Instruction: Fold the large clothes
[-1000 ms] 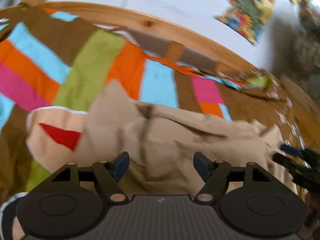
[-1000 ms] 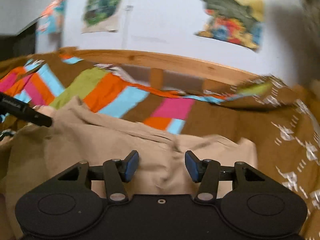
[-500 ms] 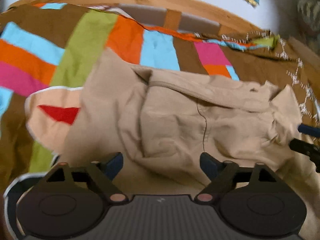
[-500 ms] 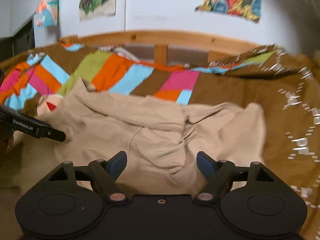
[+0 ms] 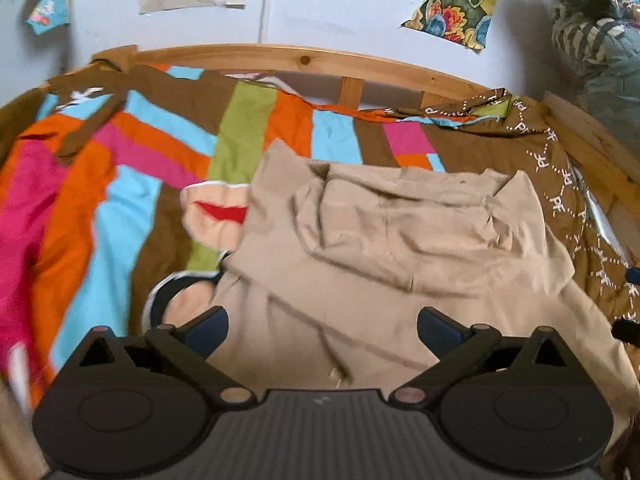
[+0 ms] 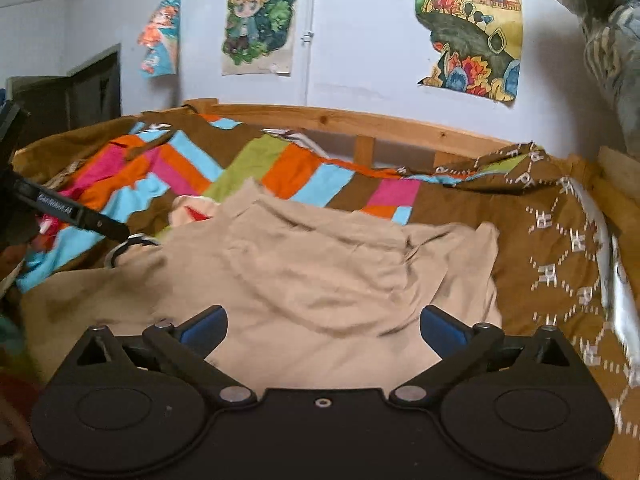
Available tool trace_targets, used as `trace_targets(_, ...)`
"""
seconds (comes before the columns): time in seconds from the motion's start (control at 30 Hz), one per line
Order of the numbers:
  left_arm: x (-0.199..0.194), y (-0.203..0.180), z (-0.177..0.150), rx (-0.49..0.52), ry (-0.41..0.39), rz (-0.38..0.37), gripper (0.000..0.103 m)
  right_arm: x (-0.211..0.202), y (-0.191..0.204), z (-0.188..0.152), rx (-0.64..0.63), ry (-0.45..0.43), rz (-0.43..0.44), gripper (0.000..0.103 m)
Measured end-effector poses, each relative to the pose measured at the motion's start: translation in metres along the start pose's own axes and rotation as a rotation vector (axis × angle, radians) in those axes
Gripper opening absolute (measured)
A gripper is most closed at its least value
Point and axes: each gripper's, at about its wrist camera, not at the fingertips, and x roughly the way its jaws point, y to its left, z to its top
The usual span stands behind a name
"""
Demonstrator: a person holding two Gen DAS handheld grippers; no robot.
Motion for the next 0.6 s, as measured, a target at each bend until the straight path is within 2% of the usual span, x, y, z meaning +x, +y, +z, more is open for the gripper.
trace_targets(0.13,-0.026,0.001,-0.017,0.018,0.018,0.02,0.102,-0.024,0.01,-0.024,-0.025,0.067,0.025,0.102)
trace_targets(0.3,-0.044,0.003,-0.048,0.033,-0.026,0.032,0.102,-0.046,0.022,-0.053,-0.125,0.175,0.027,0.102)
trace_targets(0.43,-0.046,-0.002,-0.073,0.074,-0.012,0.006,0.102,-0.05,0.034,-0.079,-0.227,0.233,-0.002,0.102)
trace_targets(0.6,-0.05,-0.015,-0.079,0.157,-0.036,-0.069,0.102,-0.036,0.055,-0.101,-0.374,0.281,-0.025,0.102)
